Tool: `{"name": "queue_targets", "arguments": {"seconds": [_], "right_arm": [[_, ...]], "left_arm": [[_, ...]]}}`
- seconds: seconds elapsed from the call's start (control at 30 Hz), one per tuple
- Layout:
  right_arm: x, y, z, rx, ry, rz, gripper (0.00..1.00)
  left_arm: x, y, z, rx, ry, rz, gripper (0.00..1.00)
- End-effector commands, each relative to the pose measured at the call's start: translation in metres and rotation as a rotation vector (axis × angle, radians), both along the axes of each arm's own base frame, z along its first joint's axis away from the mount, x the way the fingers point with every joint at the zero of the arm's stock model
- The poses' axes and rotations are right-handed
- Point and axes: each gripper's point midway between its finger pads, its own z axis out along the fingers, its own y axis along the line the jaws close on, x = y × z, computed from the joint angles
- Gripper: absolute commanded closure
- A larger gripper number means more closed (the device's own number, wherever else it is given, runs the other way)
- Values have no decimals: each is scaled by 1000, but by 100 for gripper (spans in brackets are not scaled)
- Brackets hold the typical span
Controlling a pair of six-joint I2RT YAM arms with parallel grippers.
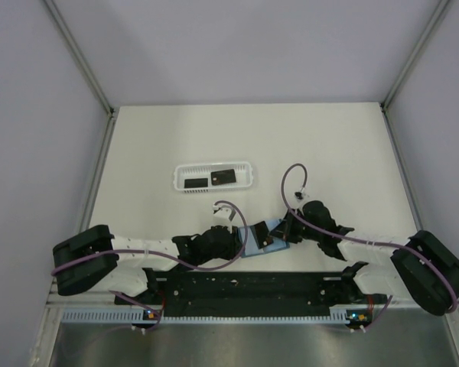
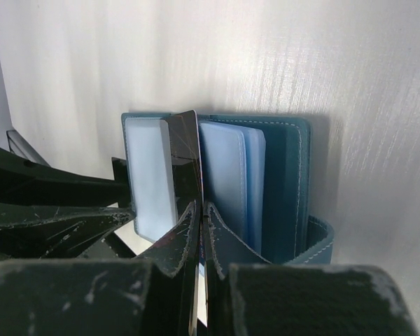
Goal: Put the credit cards into the card holder
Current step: Insert the credit card into the card holder.
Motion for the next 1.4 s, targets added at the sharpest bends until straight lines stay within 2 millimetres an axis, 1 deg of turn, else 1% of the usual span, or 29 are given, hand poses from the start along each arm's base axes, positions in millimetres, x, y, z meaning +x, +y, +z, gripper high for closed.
{"name": "queue_targets", "arguments": {"seconds": [0.0, 0.4, 0.63, 0.83, 0.97, 1.0, 1.1, 1.13, 1.2, 1.3, 1.37], "right_arm": [[-4, 7, -1, 19, -10, 33, 100], [-18, 21, -5, 11, 3, 77, 100], [-21, 28, -9, 11, 16, 88, 100], [-24, 42, -6, 23, 16, 123, 100], [-25, 45, -7, 25, 20, 132, 100], [-26, 45, -6, 23, 17, 136, 98], [-25, 41, -1, -3, 4, 135, 77], [-21, 40, 6, -8, -19, 129, 70], [-18, 35, 14, -41, -43, 122, 59], [-10, 29, 32, -87, -97, 108, 50], [-4, 22, 41, -138, -120, 91, 47]], "left_arm": [[-13, 20, -28, 120, 62, -21, 66], [-13, 19, -26, 120, 62, -21, 66], [-12, 18, -26, 121, 59, -26, 66], [-13, 18, -26, 121, 62, -26, 66], [-12, 18, -26, 120, 62, -23, 66], [-13, 17, -26, 118, 64, -25, 66], [-12, 17, -26, 117, 62, -24, 66], [-13, 18, -26, 119, 62, -25, 66], [-13, 18, -26, 121, 62, -25, 66], [-13, 19, -27, 120, 63, -22, 66], [-13, 19, -27, 117, 63, -21, 66]]}}
